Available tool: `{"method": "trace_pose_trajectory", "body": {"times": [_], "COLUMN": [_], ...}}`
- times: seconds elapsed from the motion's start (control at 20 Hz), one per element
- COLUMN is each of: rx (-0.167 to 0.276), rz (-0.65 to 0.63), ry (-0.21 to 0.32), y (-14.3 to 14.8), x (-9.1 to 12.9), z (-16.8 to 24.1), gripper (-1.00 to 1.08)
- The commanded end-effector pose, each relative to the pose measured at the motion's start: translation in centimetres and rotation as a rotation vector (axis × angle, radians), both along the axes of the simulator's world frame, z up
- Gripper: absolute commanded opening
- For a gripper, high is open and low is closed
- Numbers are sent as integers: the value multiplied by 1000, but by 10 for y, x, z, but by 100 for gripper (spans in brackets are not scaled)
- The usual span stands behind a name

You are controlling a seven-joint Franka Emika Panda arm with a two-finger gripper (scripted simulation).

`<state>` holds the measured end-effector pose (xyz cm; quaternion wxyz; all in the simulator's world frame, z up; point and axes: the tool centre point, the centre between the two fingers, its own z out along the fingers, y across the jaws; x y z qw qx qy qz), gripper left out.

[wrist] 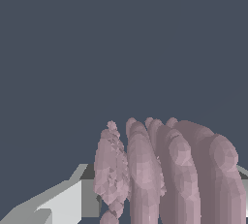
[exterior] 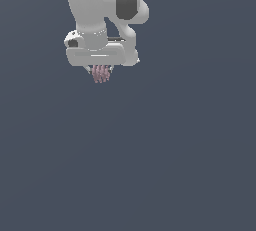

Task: Pick up the object and move it to a goal position.

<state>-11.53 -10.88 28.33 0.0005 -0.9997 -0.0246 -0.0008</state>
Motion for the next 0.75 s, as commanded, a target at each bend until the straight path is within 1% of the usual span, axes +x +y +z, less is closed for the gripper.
{"method": "trace_pose_trajectory", "body": {"times": [0.0,0.35,0.7], "rx": [0,-1,-1], "rz": [0,0,1], "ry": [1,1,1], "y": [-4,-12,-15], "x": [-6,-15,-16], "z": [19,54,64], "gripper": [-100,-100,-100]}}
